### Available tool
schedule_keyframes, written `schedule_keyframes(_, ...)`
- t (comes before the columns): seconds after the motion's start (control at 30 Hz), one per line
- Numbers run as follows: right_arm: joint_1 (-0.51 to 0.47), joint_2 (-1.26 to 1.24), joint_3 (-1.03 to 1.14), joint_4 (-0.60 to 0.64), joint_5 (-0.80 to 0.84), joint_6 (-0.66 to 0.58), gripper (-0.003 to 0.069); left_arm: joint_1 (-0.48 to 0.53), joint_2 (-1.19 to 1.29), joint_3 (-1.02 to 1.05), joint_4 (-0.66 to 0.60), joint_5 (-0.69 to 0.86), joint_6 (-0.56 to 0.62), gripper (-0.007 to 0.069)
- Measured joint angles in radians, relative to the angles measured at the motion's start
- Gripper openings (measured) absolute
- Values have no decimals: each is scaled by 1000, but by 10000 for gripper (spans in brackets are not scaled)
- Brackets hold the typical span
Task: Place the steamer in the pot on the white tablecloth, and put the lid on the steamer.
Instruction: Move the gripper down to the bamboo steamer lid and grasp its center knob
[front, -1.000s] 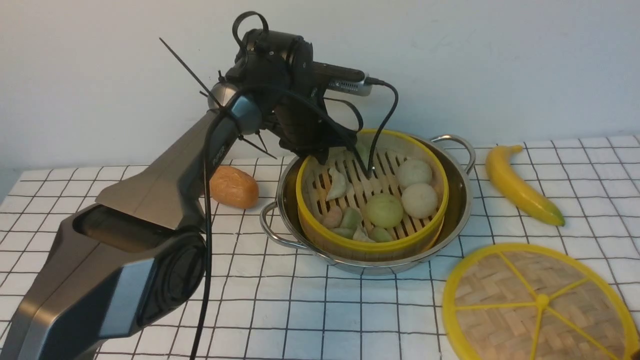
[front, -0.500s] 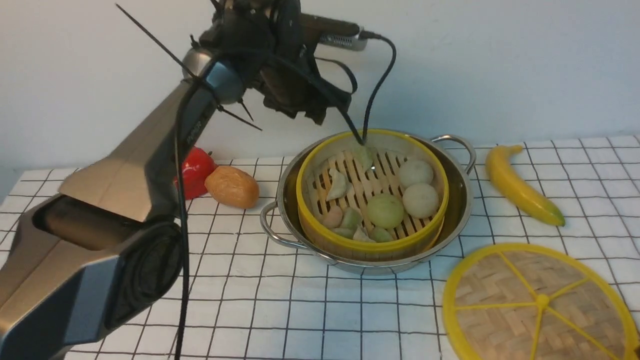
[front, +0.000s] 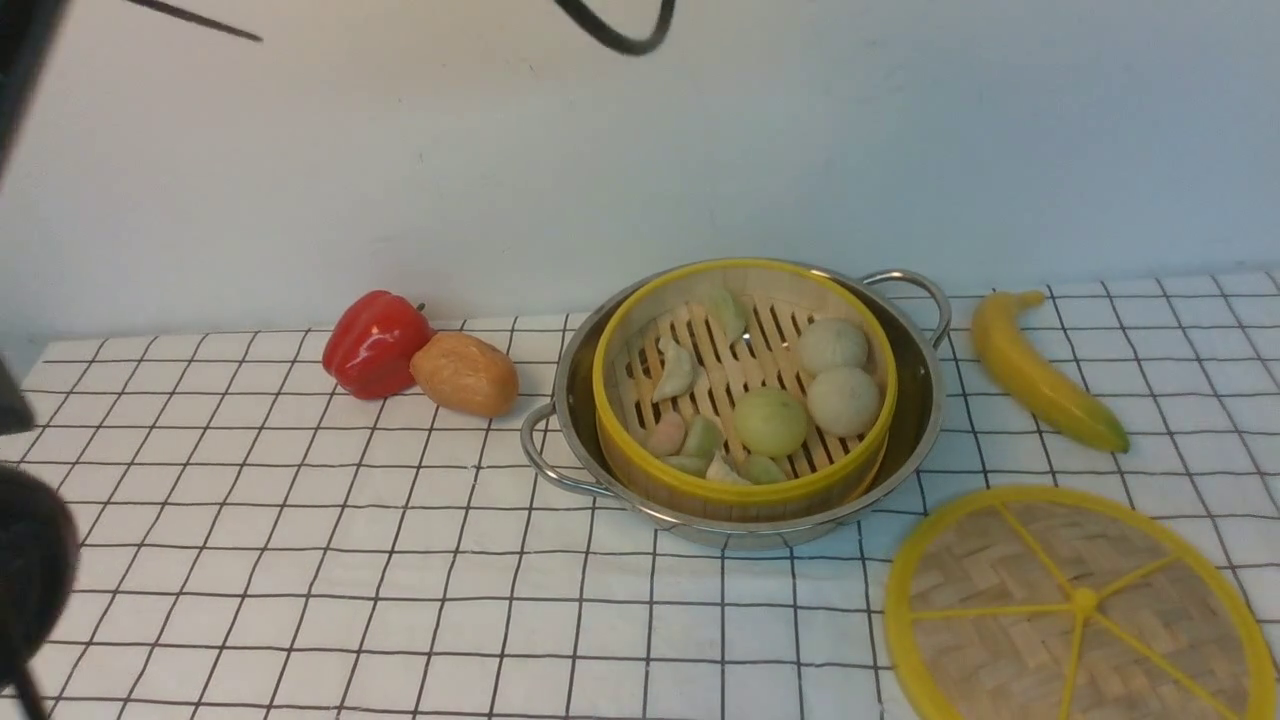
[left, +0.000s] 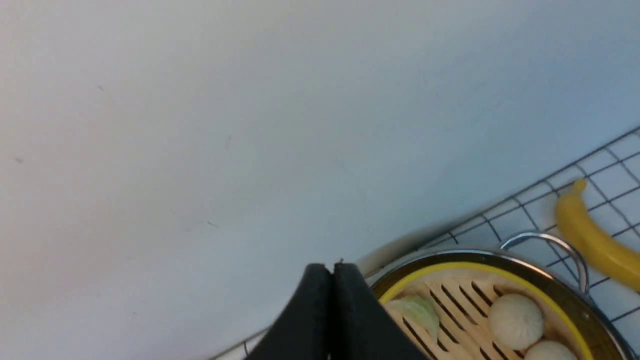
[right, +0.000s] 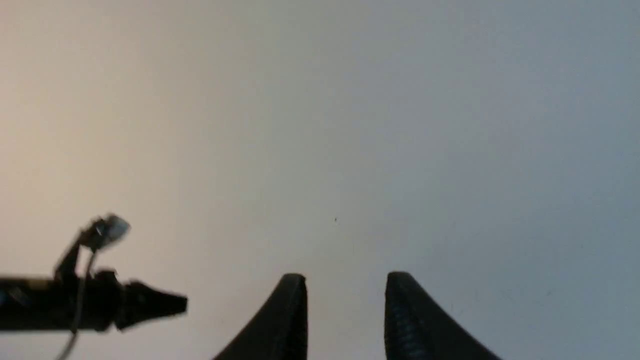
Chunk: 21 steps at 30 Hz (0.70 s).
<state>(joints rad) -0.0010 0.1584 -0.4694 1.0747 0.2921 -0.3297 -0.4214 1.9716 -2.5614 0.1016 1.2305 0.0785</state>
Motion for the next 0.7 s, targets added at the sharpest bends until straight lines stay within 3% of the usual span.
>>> schedule_keyframes(0.17,0,262,-135,-85,307,-100,240,0,-153,53,8,0,32,-23)
schedule_keyframes(0.33,0,593,-249,-217,584,-91,240,0,-367,274,9,0,46,-23)
schedule_keyframes(0.5,0,844,-316,-378,664,-53,240,0,-566,560,10,0,48,-23)
schedule_keyframes(0.7,34,1039,-333,-588,622,75,240,0,-829,996,12,-54,49,-23)
